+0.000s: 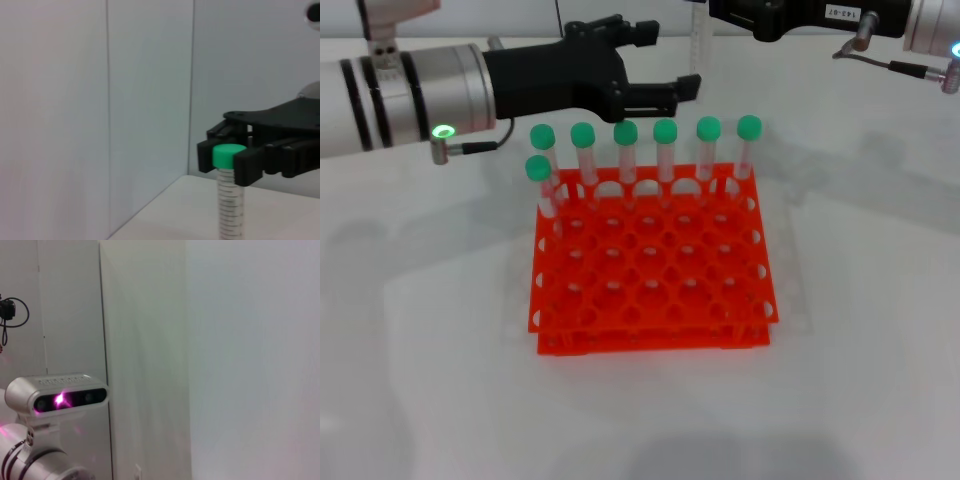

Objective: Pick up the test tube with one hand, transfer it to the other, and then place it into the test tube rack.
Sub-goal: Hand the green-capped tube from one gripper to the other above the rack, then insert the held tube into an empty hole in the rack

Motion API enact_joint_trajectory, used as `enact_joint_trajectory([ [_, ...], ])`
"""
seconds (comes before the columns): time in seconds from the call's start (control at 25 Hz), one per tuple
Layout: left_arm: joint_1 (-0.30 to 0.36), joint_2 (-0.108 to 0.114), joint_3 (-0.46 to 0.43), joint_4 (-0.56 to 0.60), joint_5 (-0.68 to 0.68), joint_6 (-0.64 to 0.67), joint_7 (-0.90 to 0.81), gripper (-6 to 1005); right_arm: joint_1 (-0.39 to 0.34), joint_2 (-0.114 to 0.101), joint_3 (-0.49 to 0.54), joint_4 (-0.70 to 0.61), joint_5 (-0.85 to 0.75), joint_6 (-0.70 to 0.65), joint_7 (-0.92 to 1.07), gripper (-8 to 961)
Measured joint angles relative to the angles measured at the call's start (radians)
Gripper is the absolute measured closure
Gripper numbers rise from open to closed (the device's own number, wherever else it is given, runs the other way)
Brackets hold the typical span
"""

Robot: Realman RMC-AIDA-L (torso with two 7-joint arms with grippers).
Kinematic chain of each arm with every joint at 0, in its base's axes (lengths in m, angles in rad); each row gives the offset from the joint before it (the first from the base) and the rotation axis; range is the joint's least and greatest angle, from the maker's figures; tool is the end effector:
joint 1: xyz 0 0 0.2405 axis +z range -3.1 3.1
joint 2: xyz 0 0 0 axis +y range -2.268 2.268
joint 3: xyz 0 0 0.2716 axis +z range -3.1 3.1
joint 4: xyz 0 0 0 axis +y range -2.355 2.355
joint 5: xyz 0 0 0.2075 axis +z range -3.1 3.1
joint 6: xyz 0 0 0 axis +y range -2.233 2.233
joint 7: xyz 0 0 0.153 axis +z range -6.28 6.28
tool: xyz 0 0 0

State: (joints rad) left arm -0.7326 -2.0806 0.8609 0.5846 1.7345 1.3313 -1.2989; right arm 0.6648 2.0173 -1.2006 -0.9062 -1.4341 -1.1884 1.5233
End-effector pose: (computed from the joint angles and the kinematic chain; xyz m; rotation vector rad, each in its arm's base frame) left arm -0.1816 0.4086 -0.0298 -2.6494 -0.3325 -0.8145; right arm 0.1223 0.4214 0.0129 -2.5789 0.2337 0.9200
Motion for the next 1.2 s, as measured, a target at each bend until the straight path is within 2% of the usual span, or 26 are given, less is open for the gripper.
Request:
enact_joint_trajectory([
  [0.8, 0.274, 0.001, 0.004, 0.378, -0.016, 0.095, -0.252, 106, -0.012, 0.000, -0.002, 0.000, 0.023, -0.003, -0.014, 686],
  [1.2, 0.365, 0.011, -0.003, 0.515, 0.062, 0.214, -0.437, 106, -0.027, 0.004, -0.007, 0.001, 0.034, -0.013, -0.018, 686],
])
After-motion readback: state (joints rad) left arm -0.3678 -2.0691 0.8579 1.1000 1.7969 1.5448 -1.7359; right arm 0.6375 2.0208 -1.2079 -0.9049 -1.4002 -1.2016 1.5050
